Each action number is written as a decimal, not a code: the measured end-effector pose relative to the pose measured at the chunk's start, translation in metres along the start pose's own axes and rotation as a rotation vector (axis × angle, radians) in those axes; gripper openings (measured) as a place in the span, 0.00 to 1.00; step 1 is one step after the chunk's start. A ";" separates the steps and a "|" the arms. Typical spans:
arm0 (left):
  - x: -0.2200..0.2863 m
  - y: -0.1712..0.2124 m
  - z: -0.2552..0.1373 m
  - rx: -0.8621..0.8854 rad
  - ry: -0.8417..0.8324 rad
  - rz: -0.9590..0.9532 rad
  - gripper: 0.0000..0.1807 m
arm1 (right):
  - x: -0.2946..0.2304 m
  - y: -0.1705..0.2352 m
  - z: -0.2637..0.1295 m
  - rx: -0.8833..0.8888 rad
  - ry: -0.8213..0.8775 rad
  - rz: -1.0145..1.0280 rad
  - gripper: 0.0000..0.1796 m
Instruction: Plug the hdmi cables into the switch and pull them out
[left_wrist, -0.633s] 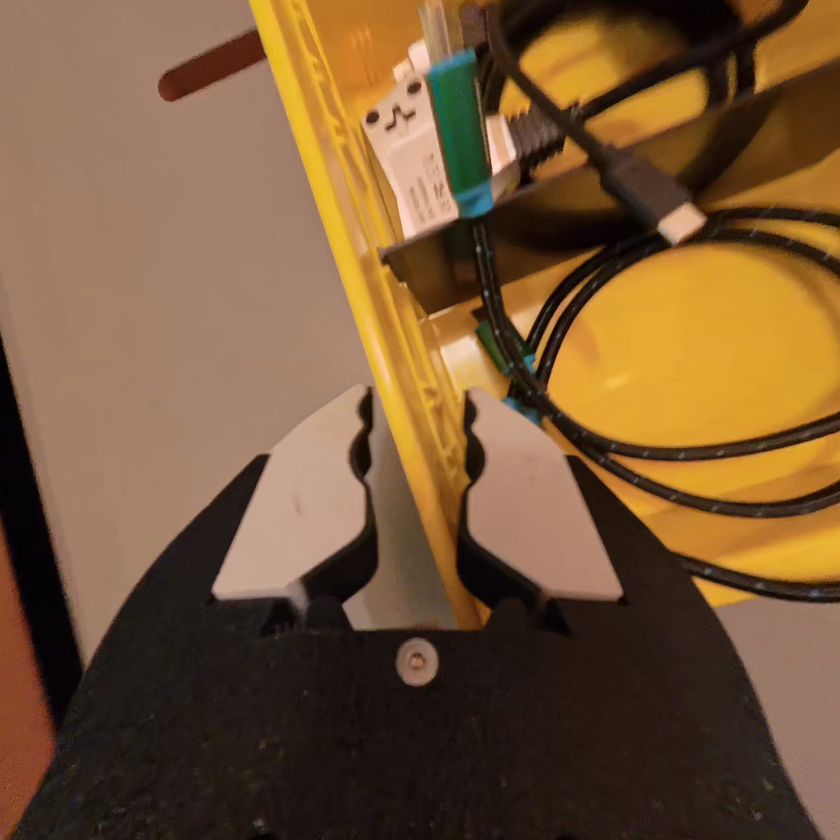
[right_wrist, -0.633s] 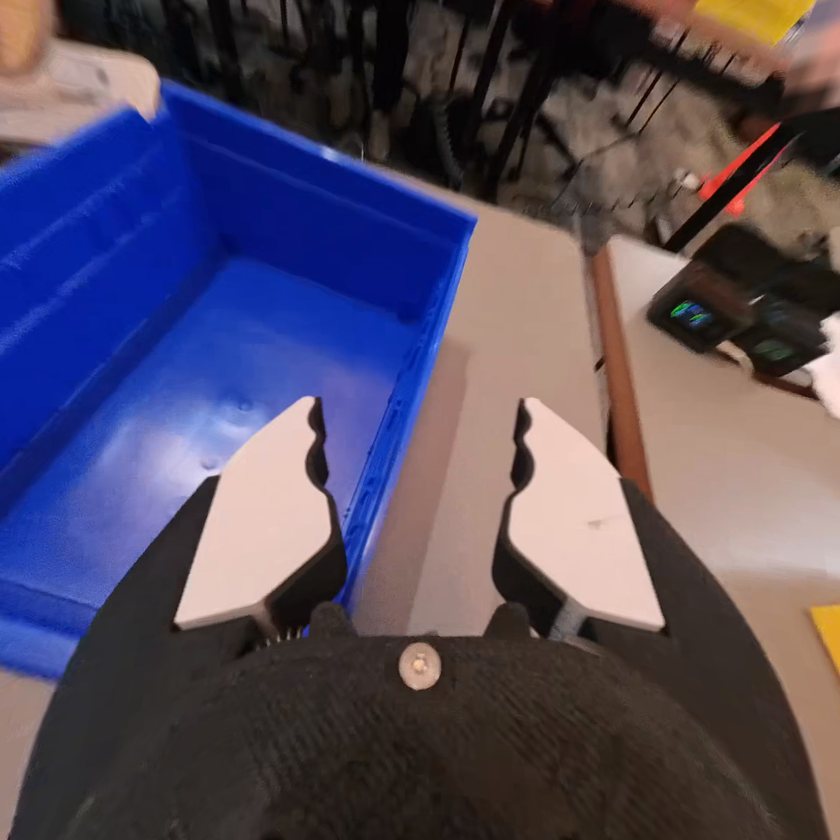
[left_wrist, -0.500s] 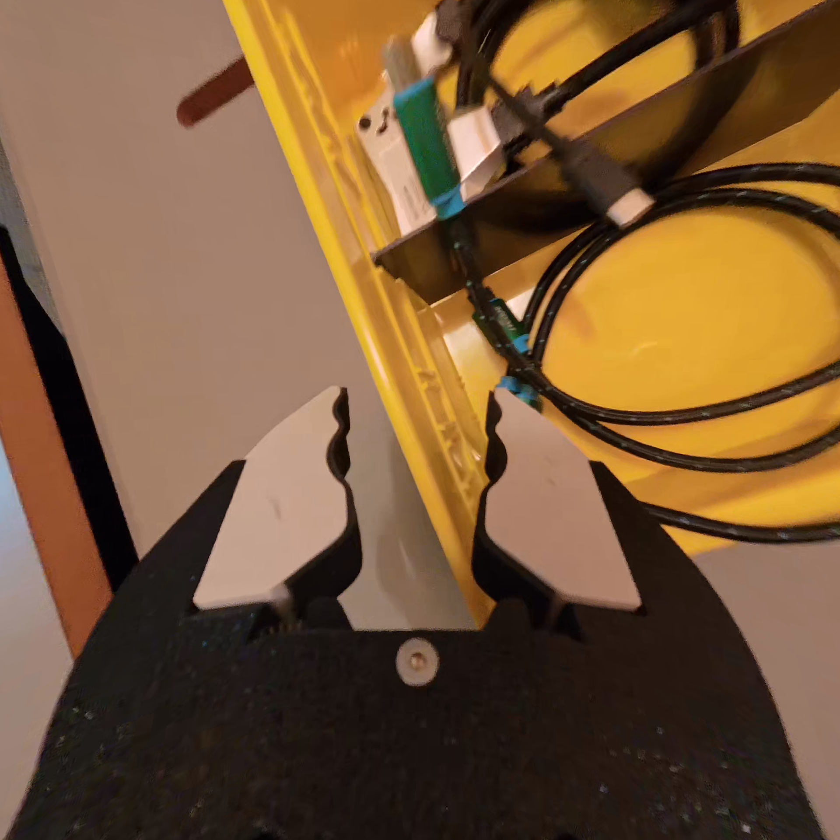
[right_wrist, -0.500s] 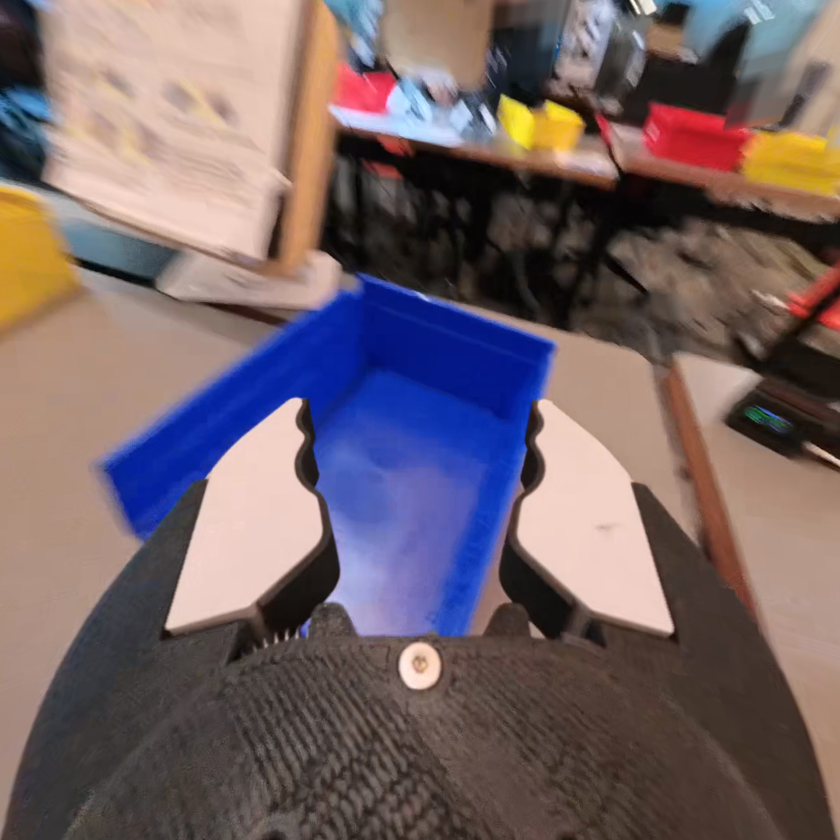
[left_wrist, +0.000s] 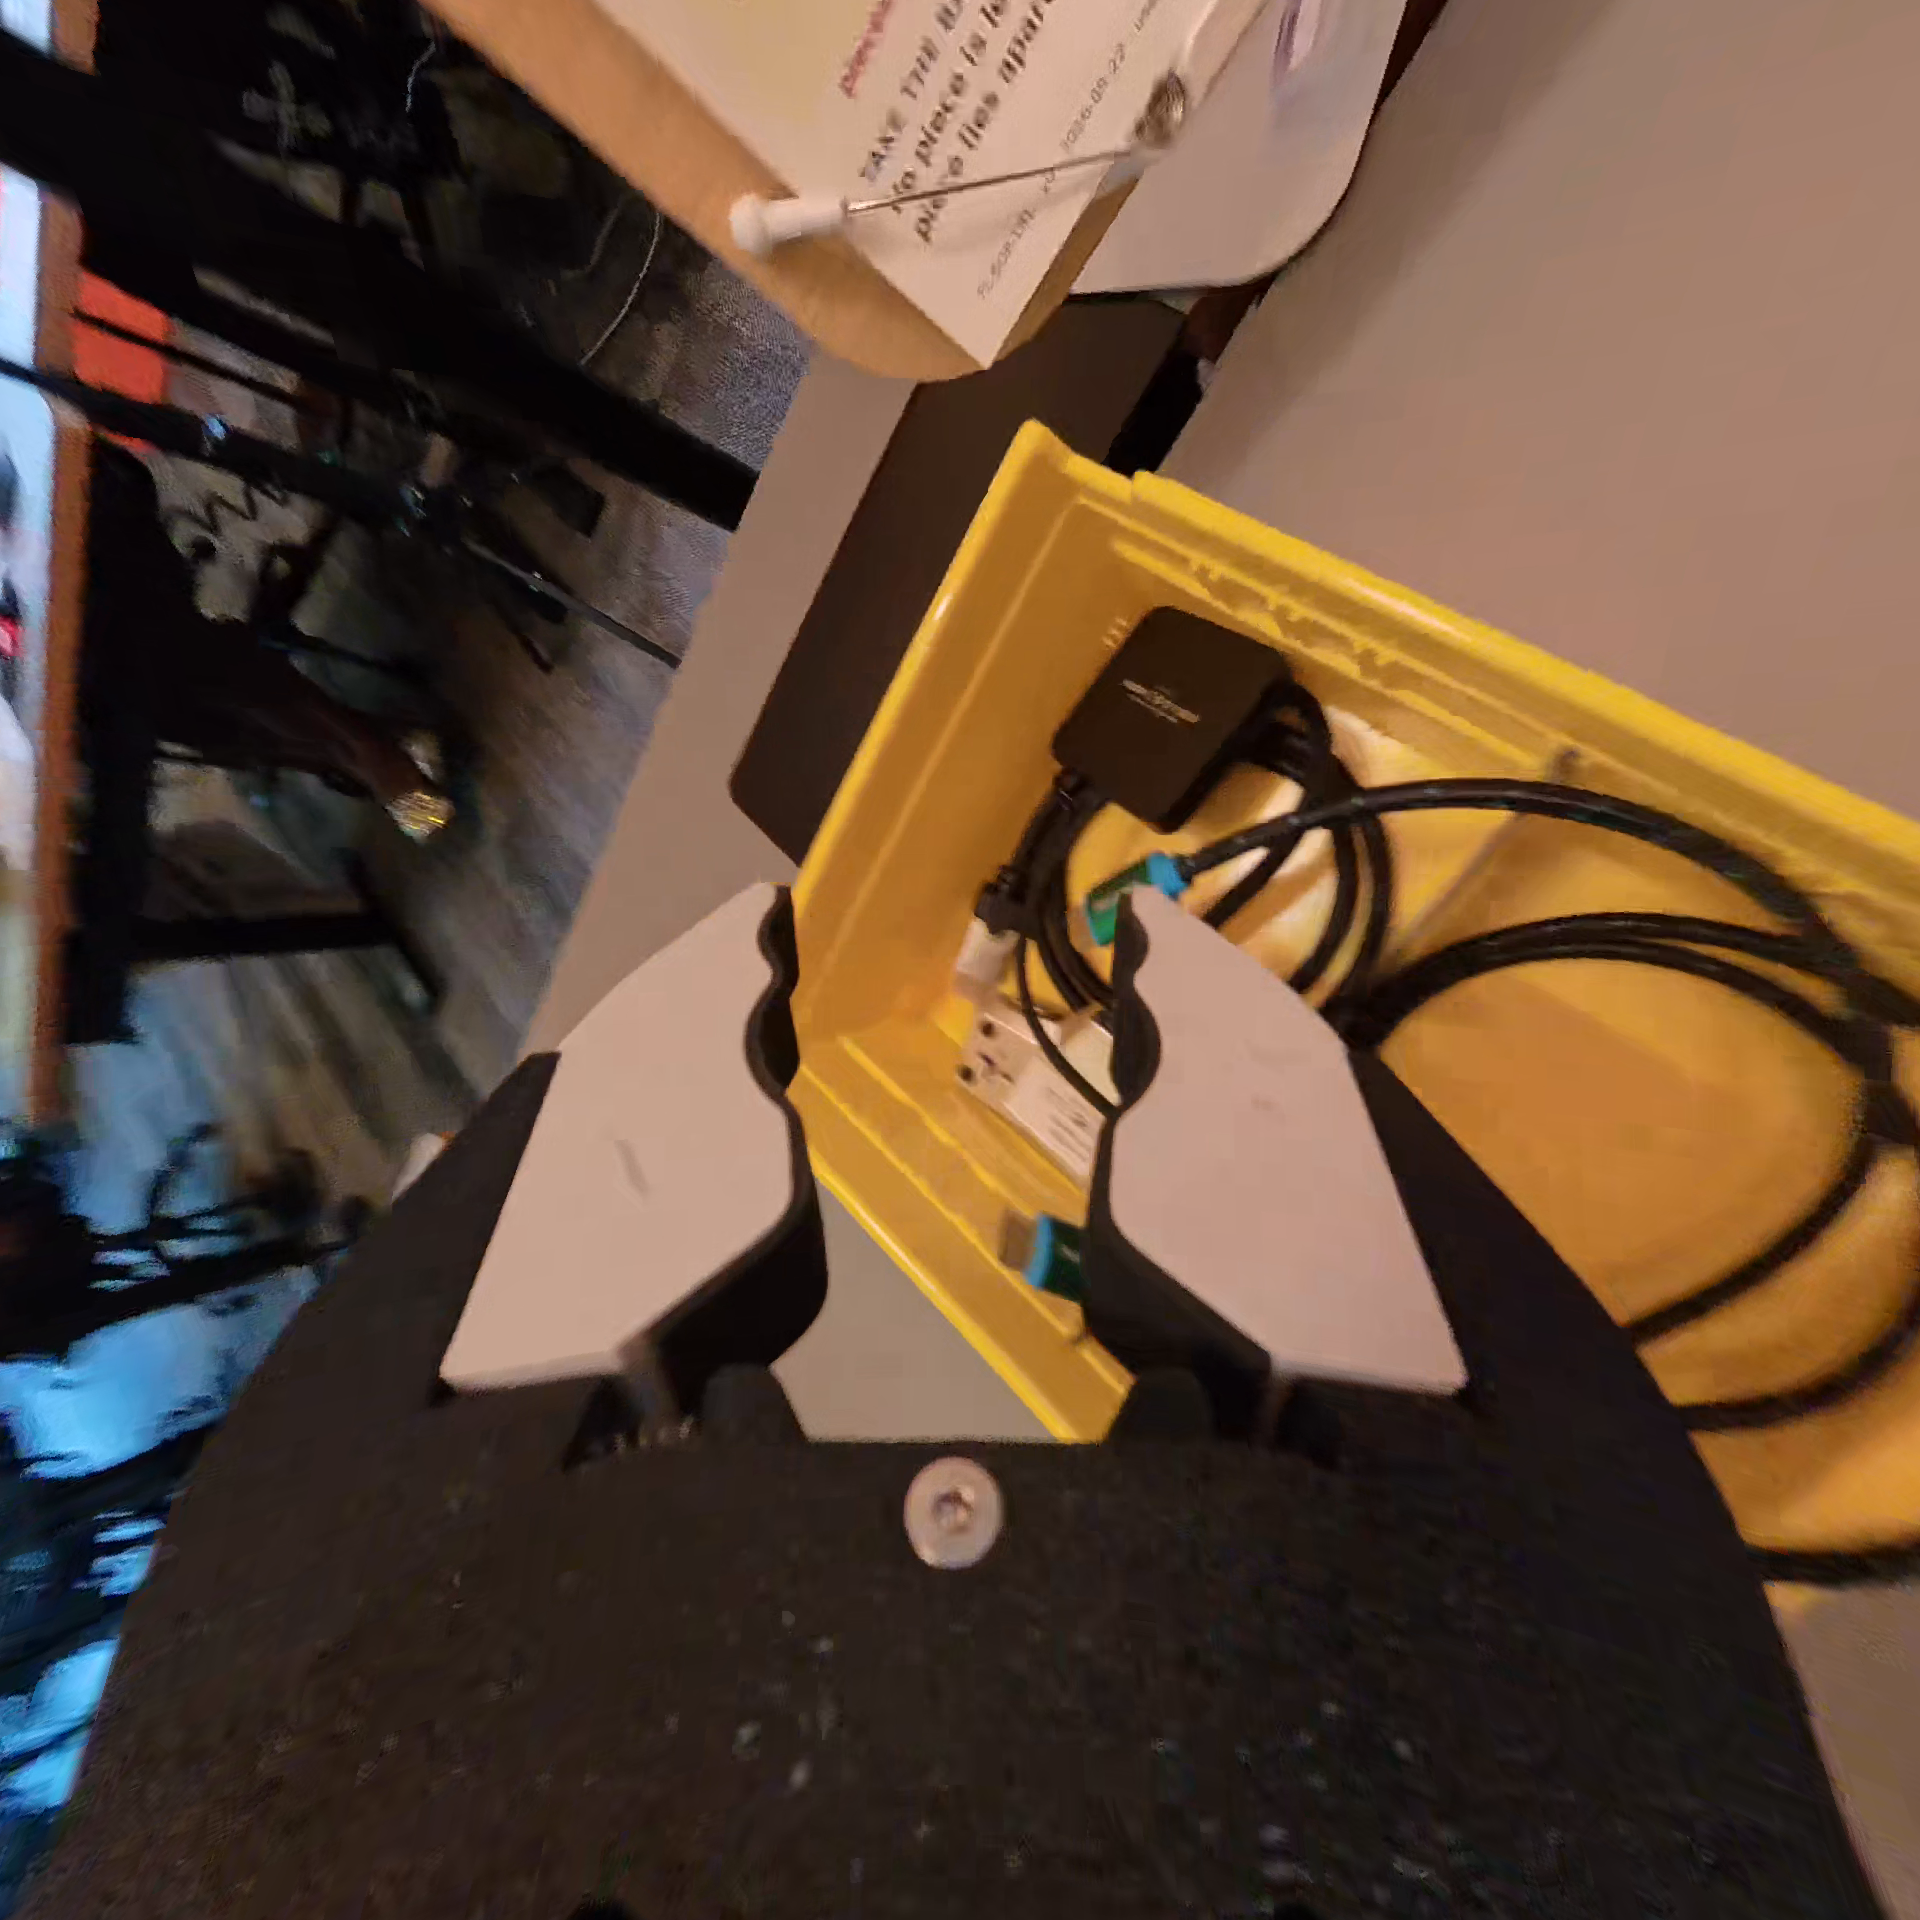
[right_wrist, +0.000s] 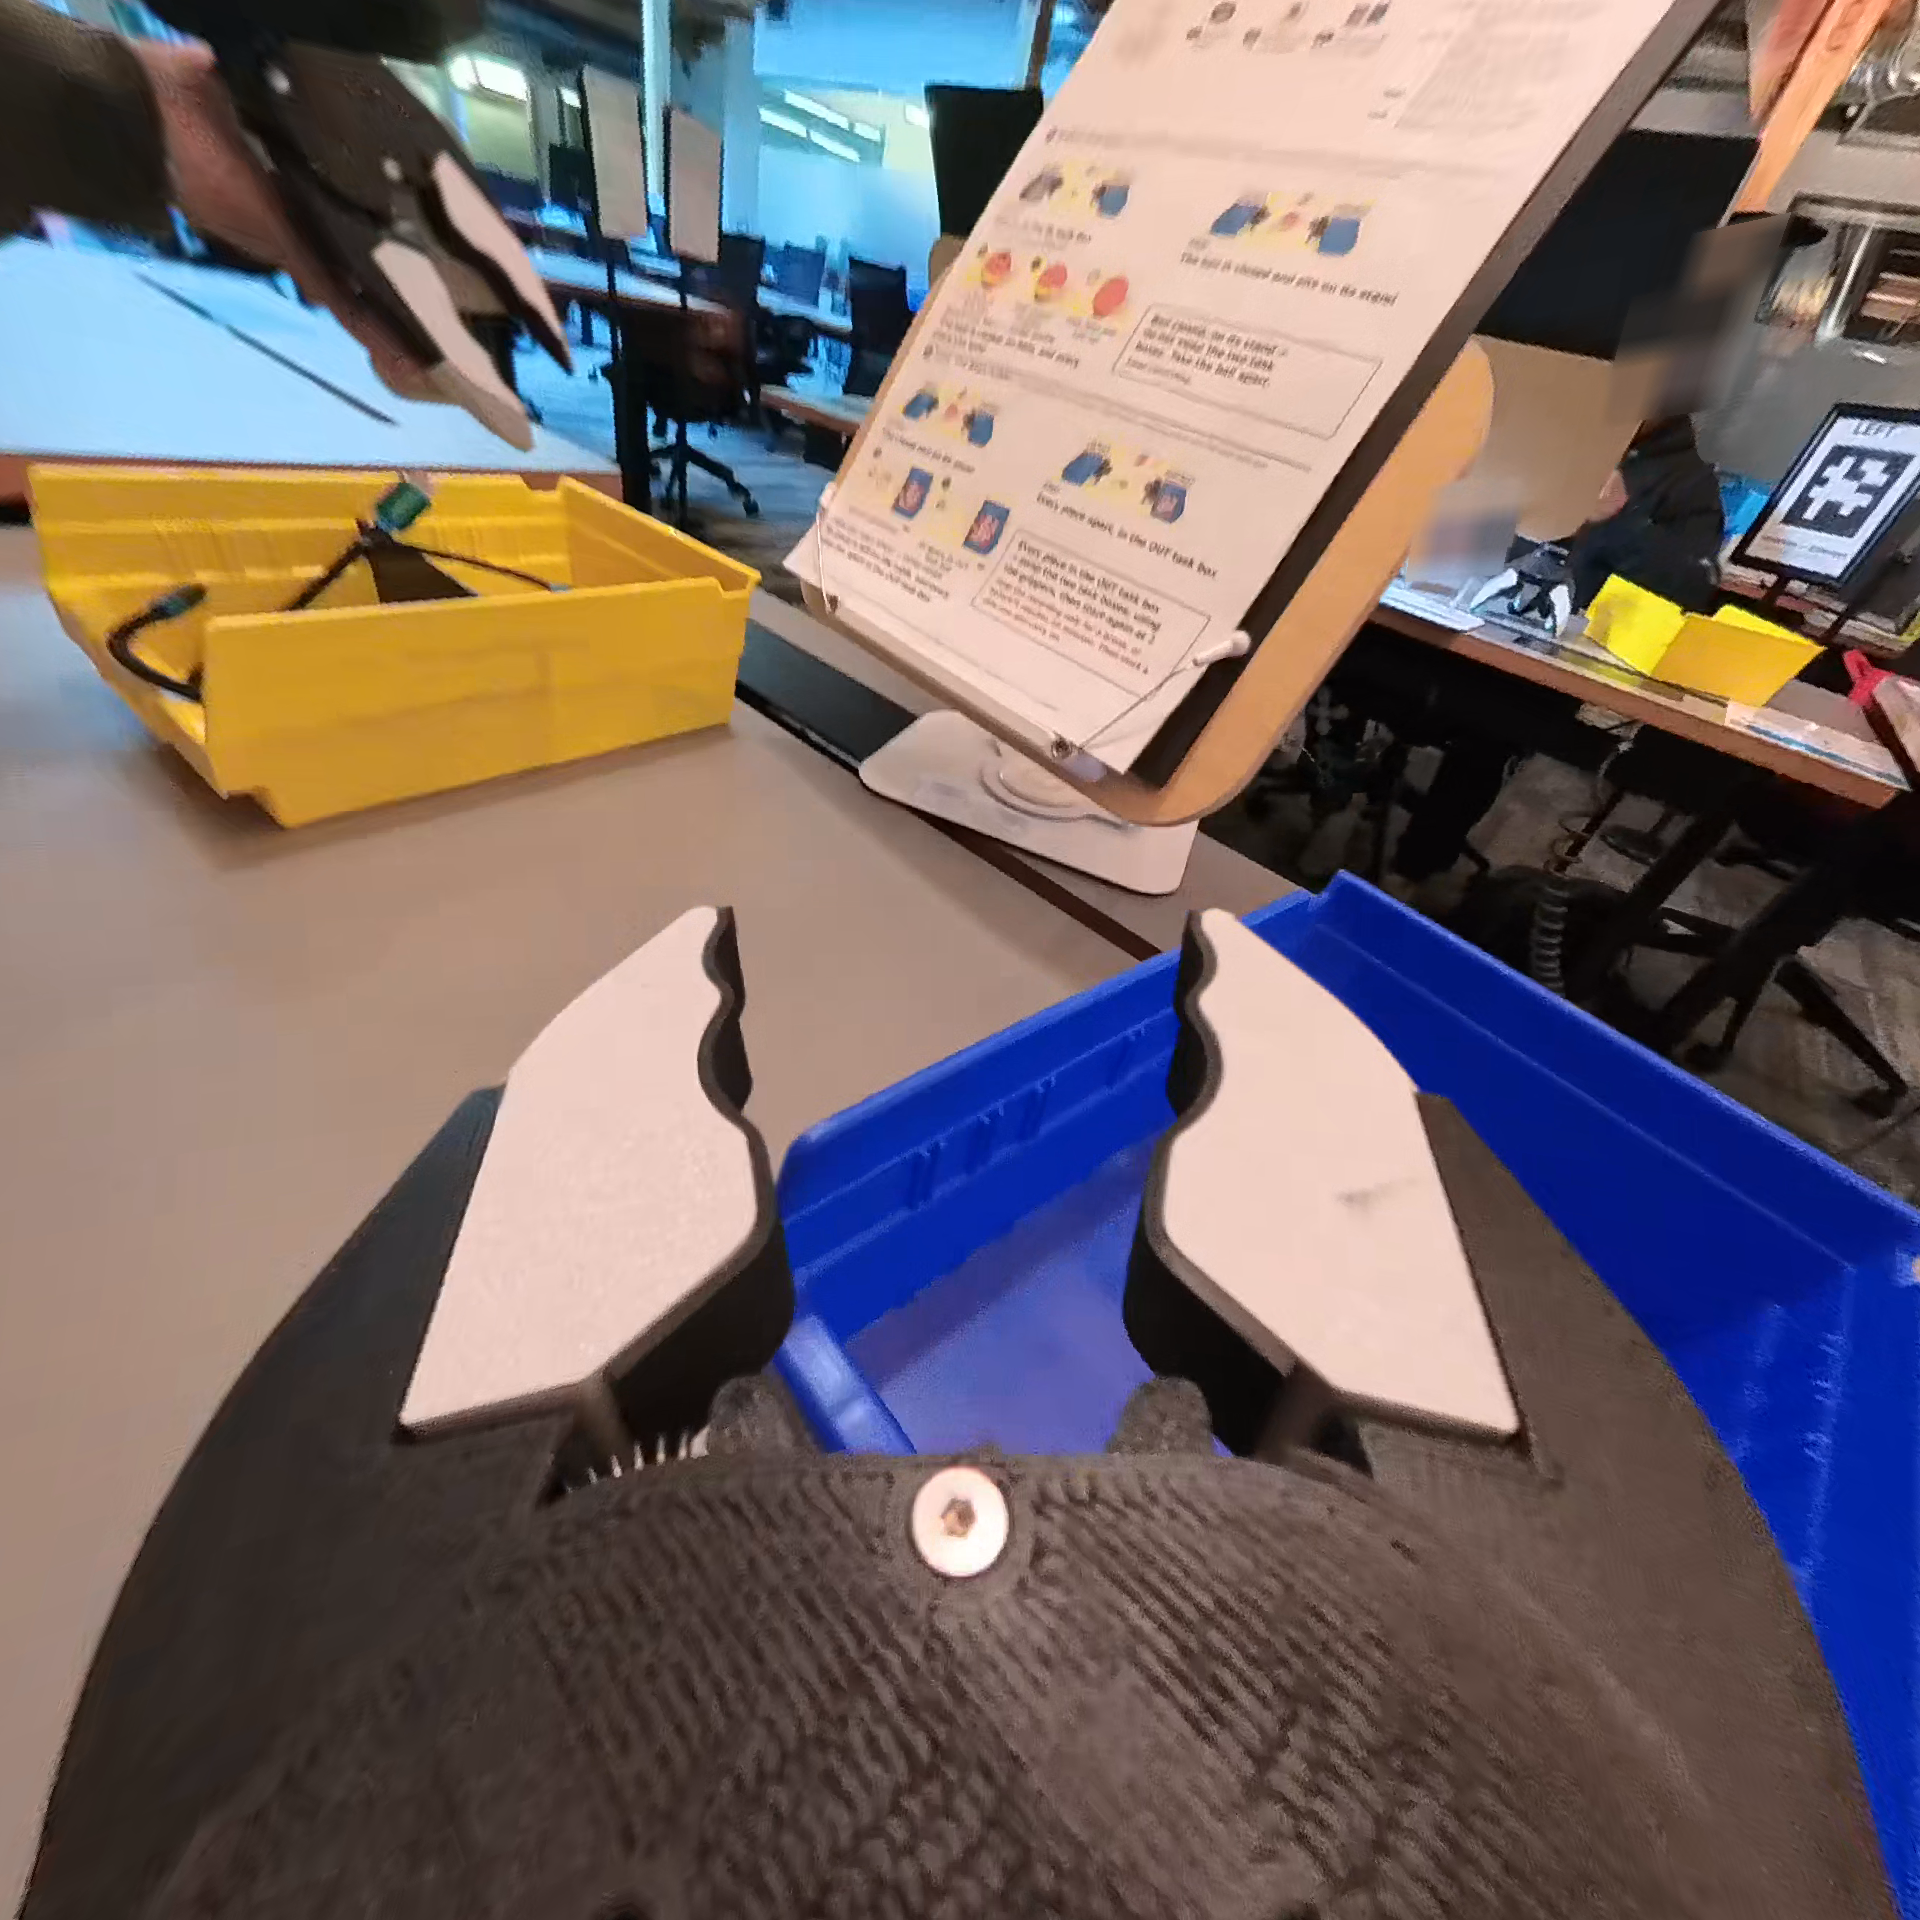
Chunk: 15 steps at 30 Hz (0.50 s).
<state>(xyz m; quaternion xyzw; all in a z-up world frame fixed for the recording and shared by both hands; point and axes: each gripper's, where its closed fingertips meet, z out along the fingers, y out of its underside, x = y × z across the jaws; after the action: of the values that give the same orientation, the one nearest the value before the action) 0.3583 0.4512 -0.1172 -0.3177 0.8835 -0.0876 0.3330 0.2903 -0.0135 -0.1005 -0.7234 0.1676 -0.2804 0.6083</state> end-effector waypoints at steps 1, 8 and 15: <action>0.000 -0.003 0.013 -0.035 -0.004 0.078 0.32 | 0.001 0.003 0.000 -0.016 0.006 -0.010 0.45; 0.028 -0.001 0.085 -0.175 0.211 0.210 0.32 | 0.018 0.006 -0.013 -0.004 0.030 0.034 0.44; 0.056 0.025 0.103 -0.300 0.341 0.305 0.31 | 0.035 0.010 -0.021 0.014 0.062 0.088 0.43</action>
<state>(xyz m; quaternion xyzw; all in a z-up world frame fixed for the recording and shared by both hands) 0.3800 0.4422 -0.2352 -0.2075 0.9675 0.0433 0.1378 0.3063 -0.0527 -0.1012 -0.7021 0.2159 -0.2769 0.6196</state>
